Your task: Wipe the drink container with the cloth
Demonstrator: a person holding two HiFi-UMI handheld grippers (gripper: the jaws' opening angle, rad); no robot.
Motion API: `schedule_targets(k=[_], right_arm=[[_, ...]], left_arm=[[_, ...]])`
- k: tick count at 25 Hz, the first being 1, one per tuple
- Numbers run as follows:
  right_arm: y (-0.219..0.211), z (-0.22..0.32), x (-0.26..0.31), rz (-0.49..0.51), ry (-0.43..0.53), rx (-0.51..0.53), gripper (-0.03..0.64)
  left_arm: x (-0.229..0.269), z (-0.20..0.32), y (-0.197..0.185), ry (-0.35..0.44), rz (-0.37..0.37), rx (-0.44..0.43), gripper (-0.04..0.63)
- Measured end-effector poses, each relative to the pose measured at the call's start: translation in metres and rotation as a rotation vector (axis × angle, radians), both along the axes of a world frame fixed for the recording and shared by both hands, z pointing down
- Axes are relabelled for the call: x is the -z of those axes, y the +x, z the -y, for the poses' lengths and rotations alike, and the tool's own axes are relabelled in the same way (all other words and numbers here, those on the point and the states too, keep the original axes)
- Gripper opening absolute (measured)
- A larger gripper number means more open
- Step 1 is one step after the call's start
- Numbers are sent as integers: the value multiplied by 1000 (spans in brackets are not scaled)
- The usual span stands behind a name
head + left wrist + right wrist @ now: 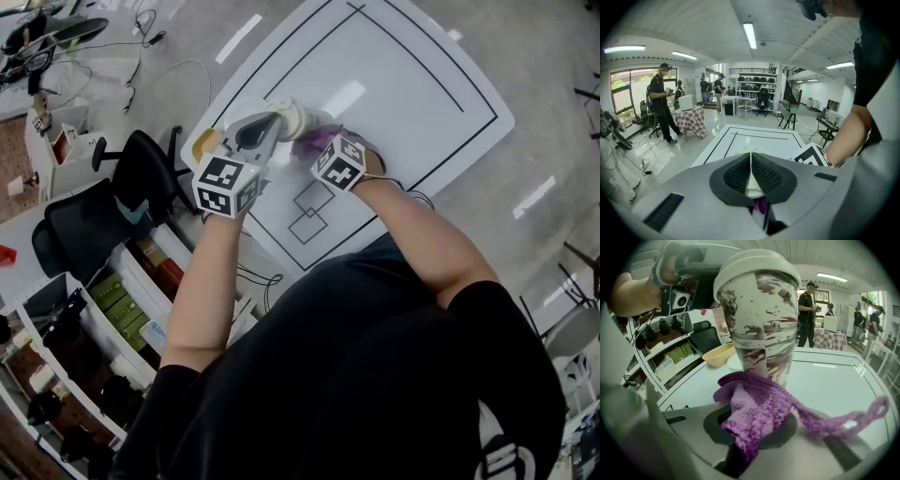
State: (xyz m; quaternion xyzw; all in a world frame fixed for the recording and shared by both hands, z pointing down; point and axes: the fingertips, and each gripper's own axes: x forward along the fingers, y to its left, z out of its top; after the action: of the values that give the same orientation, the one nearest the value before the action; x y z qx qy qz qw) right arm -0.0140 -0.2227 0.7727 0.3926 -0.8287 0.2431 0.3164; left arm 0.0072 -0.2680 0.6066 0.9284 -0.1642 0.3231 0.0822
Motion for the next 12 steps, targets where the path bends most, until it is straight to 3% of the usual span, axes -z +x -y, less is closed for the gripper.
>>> schedule_targets(k=[8,12], right_arm=[[11,-19,18,39,12,9,74],[26,-25,47,19,73,32,74]], left_arm=[[1,-3,1,7,13,-1,31],[0,-1,-2,22,-1,-3,31]])
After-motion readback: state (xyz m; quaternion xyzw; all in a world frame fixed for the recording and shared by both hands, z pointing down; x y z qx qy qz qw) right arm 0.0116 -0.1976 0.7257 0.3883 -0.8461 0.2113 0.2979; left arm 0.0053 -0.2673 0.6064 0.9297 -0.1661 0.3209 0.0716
